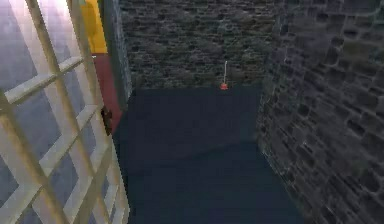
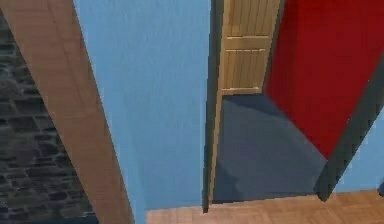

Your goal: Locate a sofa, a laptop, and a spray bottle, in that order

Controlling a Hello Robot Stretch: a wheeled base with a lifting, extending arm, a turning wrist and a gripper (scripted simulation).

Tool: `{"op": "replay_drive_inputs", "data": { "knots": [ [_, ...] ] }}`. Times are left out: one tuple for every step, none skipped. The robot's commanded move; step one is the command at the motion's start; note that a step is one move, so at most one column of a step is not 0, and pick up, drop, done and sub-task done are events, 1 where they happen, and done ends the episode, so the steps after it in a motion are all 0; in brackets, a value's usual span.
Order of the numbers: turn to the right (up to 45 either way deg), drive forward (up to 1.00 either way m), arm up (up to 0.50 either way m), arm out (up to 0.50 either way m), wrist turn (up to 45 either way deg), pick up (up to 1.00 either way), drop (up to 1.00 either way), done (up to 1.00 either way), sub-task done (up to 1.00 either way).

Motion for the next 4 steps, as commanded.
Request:
{"op": "replay_drive_inputs", "data": {
  "knots": [
    [-6.0, 0.00, 0.00, 0.00, 0.0, 0.00, 0.00, 0.00, 0.00],
    [0.0, 1.00, 0.00, 0.00, 0.0, 0.00, 0.00, 0.00, 0.00],
    [0.0, 0.20, 0.00, 0.00, 0.0, 0.00, 0.00, 0.00, 0.00],
    [-21.0, 0.00, 0.00, 0.00, 0.0, 0.00, 0.00, 0.00, 0.00]
  ]
}}
